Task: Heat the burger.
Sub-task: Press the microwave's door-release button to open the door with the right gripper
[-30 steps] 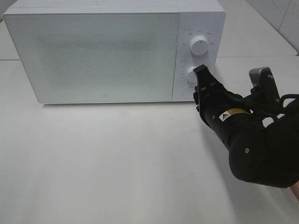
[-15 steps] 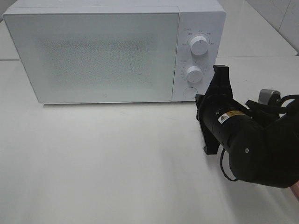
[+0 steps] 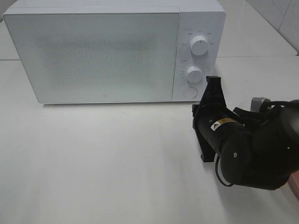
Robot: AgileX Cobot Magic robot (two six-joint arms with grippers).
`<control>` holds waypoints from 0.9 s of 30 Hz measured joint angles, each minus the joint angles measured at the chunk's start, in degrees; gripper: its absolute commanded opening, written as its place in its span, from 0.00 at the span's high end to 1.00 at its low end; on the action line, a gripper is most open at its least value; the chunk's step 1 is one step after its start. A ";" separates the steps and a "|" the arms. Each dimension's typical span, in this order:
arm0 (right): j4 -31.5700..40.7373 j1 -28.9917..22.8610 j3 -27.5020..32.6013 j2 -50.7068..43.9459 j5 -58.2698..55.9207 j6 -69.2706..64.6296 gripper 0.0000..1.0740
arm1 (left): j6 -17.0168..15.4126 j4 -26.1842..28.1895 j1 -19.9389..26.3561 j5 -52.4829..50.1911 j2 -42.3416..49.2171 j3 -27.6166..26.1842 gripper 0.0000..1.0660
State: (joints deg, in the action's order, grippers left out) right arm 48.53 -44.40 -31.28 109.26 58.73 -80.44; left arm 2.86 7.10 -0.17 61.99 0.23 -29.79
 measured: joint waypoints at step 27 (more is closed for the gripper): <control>-9.97 9.00 -10.03 9.17 -2.18 -0.23 1.00 | 0.00 0.00 0.00 0.00 0.00 0.00 0.08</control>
State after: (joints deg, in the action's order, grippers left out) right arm 38.56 -35.41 -41.31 118.43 56.55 -80.67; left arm 2.86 7.10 -0.17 61.99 0.23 -29.79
